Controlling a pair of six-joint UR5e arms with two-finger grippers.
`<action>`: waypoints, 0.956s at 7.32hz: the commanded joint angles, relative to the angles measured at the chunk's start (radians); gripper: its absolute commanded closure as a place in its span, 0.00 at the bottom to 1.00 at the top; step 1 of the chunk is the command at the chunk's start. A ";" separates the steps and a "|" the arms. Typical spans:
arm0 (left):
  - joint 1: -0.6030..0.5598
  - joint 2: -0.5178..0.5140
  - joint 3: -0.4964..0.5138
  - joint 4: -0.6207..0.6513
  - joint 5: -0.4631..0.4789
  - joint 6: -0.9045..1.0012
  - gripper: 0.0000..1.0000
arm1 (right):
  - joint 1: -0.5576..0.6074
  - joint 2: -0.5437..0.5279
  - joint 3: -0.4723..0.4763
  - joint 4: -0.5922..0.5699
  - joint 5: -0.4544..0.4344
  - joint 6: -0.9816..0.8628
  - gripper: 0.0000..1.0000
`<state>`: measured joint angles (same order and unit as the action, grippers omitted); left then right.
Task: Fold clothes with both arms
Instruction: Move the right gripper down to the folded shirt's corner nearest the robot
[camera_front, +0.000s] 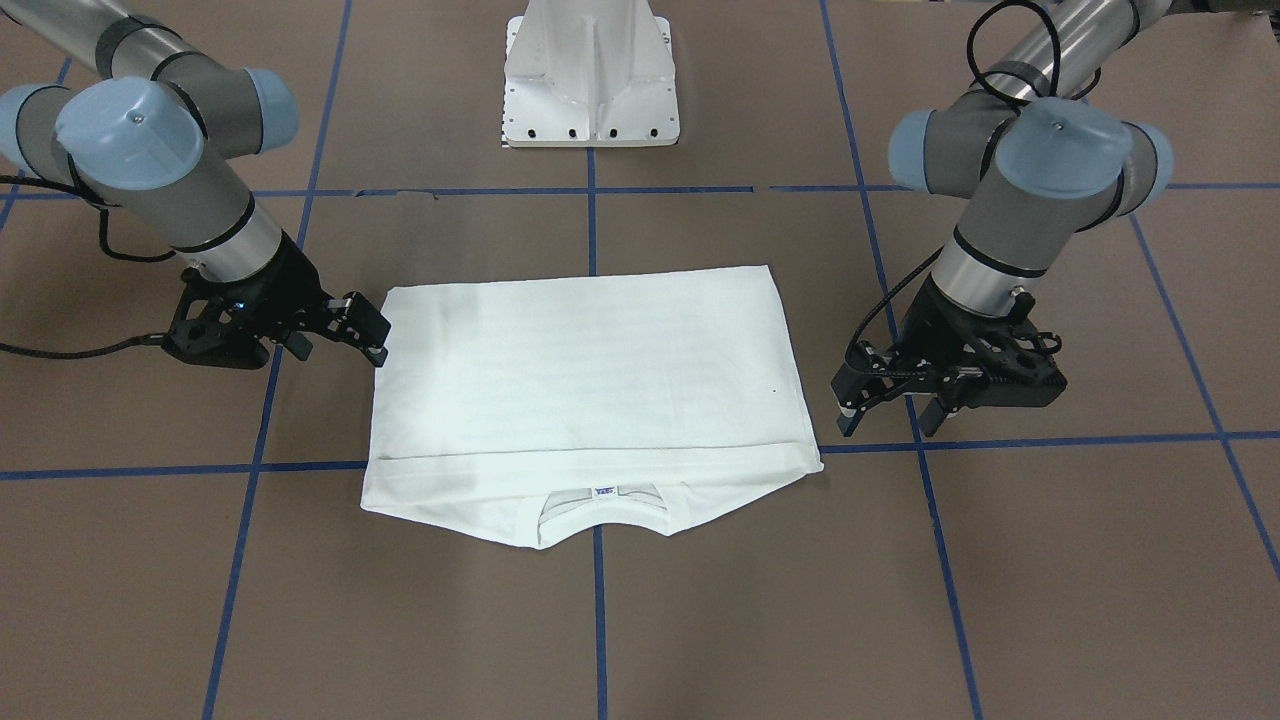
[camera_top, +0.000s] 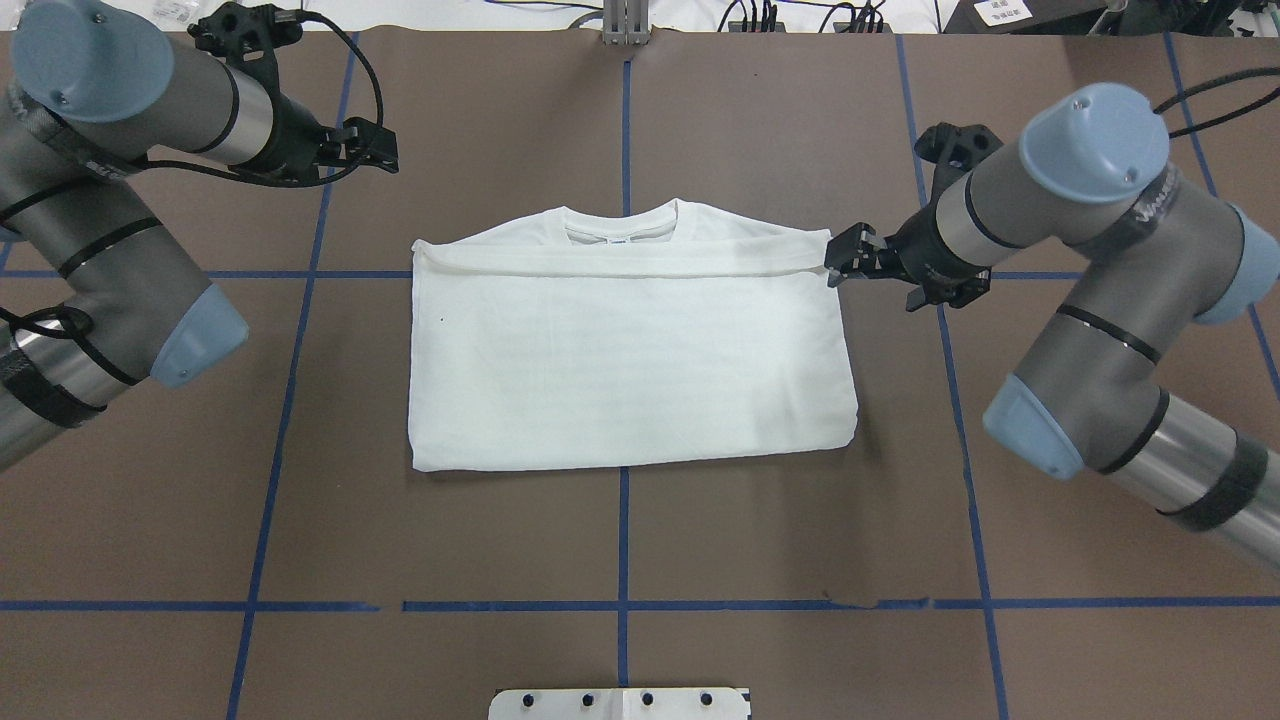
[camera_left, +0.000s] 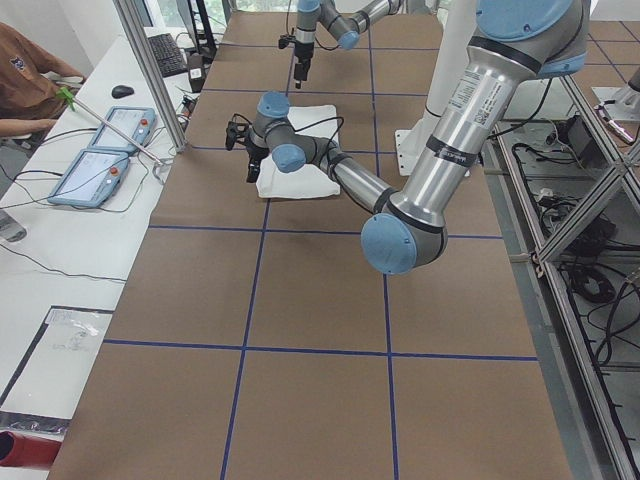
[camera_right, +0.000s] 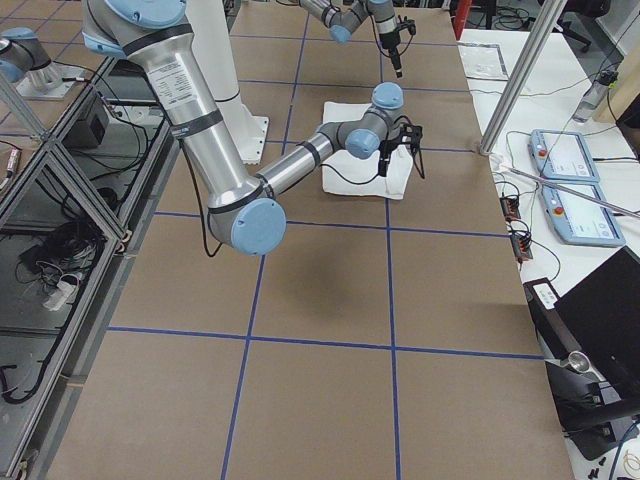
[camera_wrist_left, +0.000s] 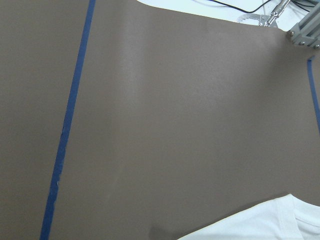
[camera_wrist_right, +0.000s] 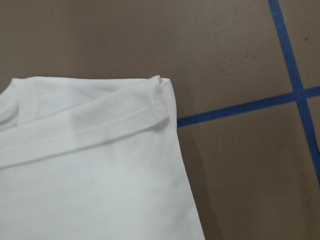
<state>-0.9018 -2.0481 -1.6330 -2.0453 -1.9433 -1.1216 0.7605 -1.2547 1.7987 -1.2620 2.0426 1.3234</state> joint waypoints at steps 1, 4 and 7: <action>0.003 0.006 -0.030 0.002 -0.002 -0.003 0.00 | -0.161 -0.052 0.036 -0.002 -0.150 0.084 0.00; 0.004 0.000 -0.028 0.002 -0.002 0.000 0.00 | -0.260 -0.052 0.012 -0.007 -0.229 0.108 0.05; 0.004 0.003 -0.025 0.002 -0.002 0.003 0.00 | -0.262 -0.052 0.014 -0.008 -0.228 0.109 0.51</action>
<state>-0.8975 -2.0464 -1.6607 -2.0432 -1.9461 -1.1207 0.4994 -1.3070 1.8121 -1.2696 1.8144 1.4318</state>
